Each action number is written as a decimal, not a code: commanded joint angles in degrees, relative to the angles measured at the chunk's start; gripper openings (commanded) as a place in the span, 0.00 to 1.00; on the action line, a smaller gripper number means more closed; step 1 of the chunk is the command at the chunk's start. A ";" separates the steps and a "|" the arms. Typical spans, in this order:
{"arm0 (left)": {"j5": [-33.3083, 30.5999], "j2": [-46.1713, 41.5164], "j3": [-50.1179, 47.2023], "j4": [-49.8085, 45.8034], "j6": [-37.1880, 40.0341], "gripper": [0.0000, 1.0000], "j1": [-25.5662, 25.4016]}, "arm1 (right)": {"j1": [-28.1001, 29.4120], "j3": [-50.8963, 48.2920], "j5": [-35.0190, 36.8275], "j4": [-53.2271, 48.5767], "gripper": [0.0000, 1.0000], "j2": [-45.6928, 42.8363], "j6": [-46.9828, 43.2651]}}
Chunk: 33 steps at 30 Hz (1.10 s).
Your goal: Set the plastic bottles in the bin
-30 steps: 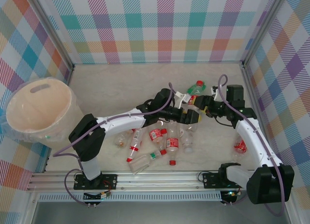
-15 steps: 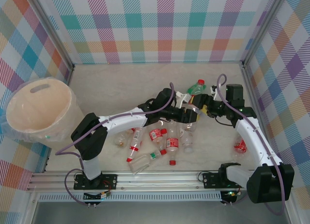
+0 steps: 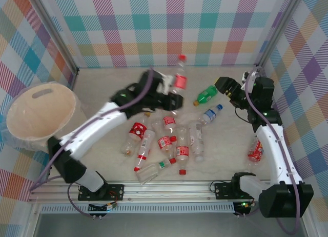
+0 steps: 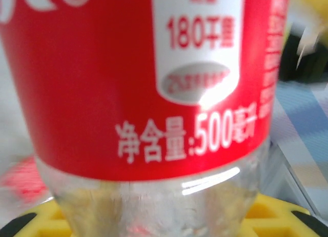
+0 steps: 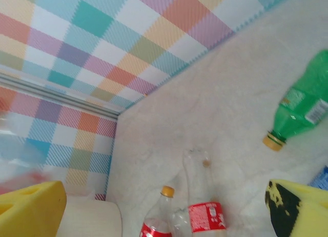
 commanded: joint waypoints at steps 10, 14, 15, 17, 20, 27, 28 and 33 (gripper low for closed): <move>-32.04 -23.60 5.18 -28.99 6.38 0.27 33.93 | 1.50 1.96 -3.33 0.88 0.99 7.02 -3.42; -31.66 -25.55 2.58 -30.18 9.10 0.26 44.57 | 1.56 2.65 -5.00 0.99 0.99 8.93 -4.97; -30.72 -25.30 2.28 -30.17 9.40 0.26 46.91 | 1.58 2.67 -5.21 1.09 0.99 9.25 -5.30; -28.56 -24.72 1.42 -29.57 10.13 0.25 51.54 | 1.64 2.83 -5.87 0.93 0.99 9.85 -5.95; -27.87 -24.25 -1.51 -26.00 11.45 0.20 59.18 | 1.66 3.33 -6.69 -0.36 0.99 10.46 -7.27; -25.97 -20.35 -7.97 -22.15 13.94 0.17 66.48 | 1.76 3.68 -4.51 -3.02 0.99 10.89 -9.56; -25.65 -19.89 -8.80 -22.57 14.28 0.17 66.56 | 1.70 3.73 -4.58 -3.14 0.99 10.98 -9.62; -21.69 -20.92 -14.30 -23.44 14.69 0.17 66.52 | 1.65 3.73 -4.41 -2.82 0.99 11.68 -9.63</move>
